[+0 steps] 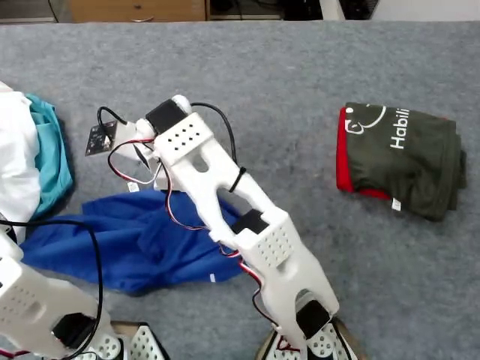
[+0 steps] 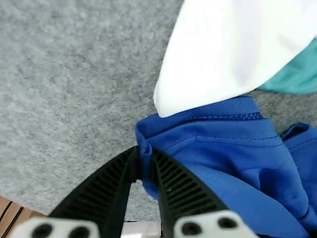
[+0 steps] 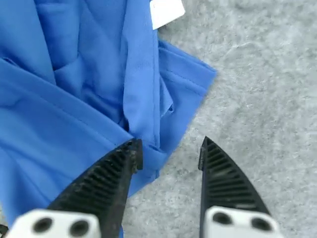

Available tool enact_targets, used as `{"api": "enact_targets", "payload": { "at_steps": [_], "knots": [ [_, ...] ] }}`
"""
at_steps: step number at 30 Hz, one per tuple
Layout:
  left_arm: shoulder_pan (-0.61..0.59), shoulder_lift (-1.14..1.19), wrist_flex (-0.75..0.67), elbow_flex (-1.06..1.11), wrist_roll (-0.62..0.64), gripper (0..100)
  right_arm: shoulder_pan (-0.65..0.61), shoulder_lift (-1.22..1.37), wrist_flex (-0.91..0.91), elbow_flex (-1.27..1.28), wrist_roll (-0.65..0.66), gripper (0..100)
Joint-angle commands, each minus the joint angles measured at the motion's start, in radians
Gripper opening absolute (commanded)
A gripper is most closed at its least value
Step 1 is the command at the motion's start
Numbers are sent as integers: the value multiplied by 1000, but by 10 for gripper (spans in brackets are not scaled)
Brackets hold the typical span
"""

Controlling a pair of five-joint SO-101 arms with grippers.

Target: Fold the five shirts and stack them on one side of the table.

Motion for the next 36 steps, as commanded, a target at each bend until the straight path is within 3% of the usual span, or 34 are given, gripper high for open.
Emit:
{"api": "enact_targets", "payload": {
  "at_steps": [1, 18, 25, 36],
  "knots": [
    [-11, -12, -8, 2, 0, 19, 24, -15, 23, 10, -11, 193],
    [-11, -12, -8, 3, 0, 19, 33, -122, 17, 199, -11, 191],
    [-12, -13, -8, 3, 0, 19, 39, -148, 20, 186, -43, 1],
    [-12, -15, -8, 3, 0, 19, 48, -260, 18, 185, -41, 23]
  ]
}}
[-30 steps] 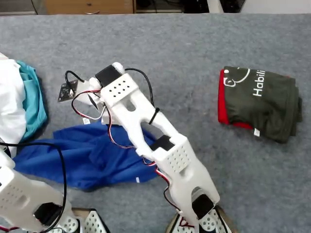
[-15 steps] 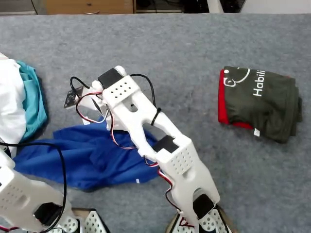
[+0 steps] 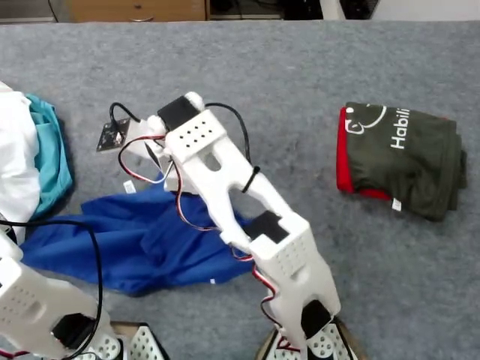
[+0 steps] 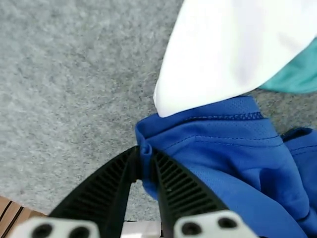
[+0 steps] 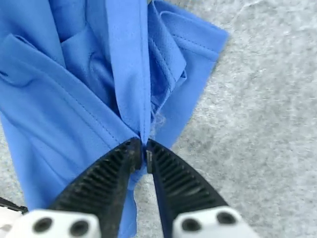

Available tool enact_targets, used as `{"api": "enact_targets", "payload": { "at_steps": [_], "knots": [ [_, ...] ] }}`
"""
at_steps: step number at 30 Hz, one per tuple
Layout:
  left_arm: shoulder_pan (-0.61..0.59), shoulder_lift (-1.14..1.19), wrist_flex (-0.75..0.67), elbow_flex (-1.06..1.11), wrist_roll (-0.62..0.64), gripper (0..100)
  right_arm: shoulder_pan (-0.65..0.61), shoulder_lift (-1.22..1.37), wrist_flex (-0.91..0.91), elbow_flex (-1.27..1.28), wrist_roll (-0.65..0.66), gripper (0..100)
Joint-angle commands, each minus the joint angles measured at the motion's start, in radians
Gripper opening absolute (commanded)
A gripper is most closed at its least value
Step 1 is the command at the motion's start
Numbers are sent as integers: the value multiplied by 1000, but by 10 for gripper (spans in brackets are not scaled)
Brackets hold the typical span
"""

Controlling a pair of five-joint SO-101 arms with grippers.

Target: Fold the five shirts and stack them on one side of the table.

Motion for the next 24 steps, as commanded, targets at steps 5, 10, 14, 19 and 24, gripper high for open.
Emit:
{"api": "enact_targets", "payload": {
  "at_steps": [5, 10, 14, 19, 24],
  "knots": [
    [-12, -15, -8, 0, 0, 19, 18, -85, 20, -7, -12, 177],
    [-14, -15, -8, 0, 0, 19, 18, -87, 21, -12, -28, 251],
    [-31, -15, -8, 0, -2, 19, 19, -81, 21, -2, -28, 169],
    [-44, -13, -8, 0, -6, 19, 41, -77, 20, 8, -69, 228],
    [-41, -13, -8, 0, -5, 19, 36, -48, 17, 82, -81, 253]
  ]
}}
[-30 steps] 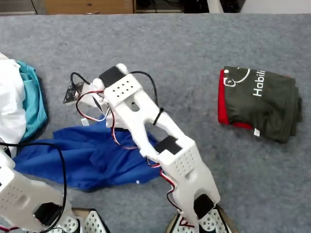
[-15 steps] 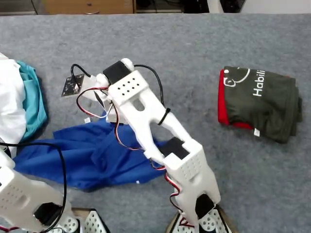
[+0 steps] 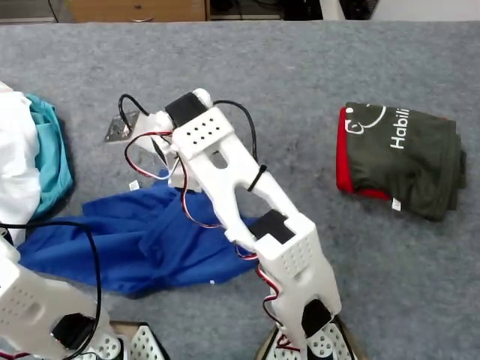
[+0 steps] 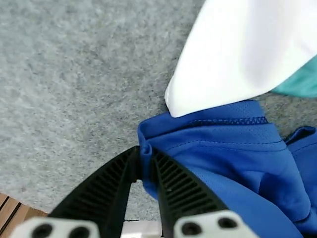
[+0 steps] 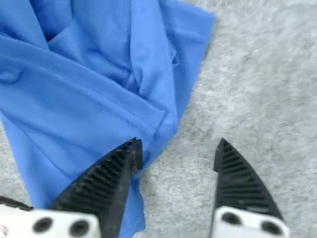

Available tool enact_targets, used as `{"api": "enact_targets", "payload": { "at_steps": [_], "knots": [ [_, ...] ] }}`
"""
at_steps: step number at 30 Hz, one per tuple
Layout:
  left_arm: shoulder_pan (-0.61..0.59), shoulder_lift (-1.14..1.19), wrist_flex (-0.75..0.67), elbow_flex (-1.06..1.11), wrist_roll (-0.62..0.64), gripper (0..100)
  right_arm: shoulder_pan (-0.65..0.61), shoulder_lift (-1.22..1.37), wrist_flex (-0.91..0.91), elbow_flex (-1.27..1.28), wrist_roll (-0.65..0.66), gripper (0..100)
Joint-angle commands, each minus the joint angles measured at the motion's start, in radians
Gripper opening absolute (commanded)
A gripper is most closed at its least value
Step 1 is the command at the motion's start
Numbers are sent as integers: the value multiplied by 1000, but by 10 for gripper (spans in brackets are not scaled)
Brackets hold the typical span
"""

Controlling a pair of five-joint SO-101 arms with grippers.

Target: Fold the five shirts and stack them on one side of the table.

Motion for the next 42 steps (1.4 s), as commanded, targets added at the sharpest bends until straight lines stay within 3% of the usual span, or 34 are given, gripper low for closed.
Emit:
{"api": "enact_targets", "payload": {
  "at_steps": [1, 23, 42],
  "knots": [
    [-8, -13, -8, 0, -5, 19, 8, -22, 17, 21, -31, 253],
    [-11, -15, -8, 0, -6, 19, -99, -16, 23, 50, -80, 253],
    [-2, -15, -8, 0, -6, 19, -93, -150, 21, 137, -97, 253]
  ]
}}
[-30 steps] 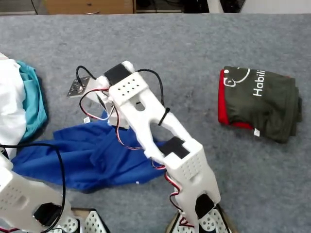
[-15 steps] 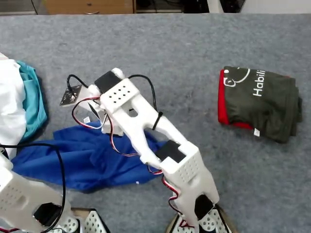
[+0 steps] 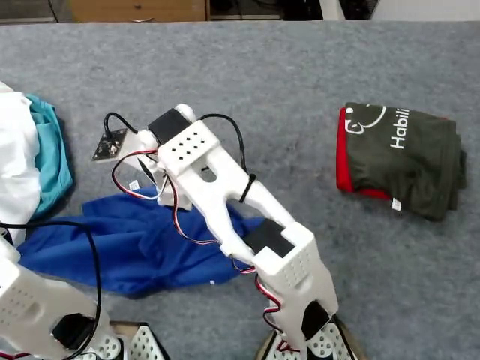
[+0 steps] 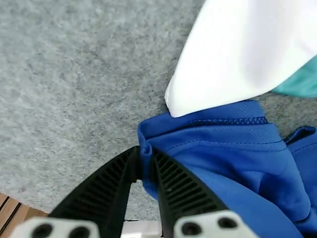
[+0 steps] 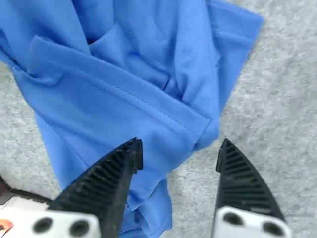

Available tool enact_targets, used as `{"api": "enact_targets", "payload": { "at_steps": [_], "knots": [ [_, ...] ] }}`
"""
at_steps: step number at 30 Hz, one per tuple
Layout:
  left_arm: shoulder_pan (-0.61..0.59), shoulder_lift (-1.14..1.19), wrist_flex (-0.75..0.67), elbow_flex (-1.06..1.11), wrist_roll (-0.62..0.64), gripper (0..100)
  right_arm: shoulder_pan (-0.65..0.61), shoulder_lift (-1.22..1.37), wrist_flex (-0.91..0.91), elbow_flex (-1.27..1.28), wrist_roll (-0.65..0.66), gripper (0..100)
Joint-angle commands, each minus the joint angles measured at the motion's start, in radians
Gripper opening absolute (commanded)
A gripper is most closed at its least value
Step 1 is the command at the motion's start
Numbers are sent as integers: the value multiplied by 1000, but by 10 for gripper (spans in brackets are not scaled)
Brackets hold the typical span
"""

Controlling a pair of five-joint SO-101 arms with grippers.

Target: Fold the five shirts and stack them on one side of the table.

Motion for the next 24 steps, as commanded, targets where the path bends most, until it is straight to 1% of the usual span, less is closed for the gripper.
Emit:
{"api": "enact_targets", "payload": {
  "at_steps": [1, 24],
  "knots": [
    [-2, -15, -8, 0, -6, 19, -5, -94, 21, 28, -8, 253],
    [-2, -15, -8, 0, -6, 19, -4, -282, 21, 147, -5, 253]
  ]
}}
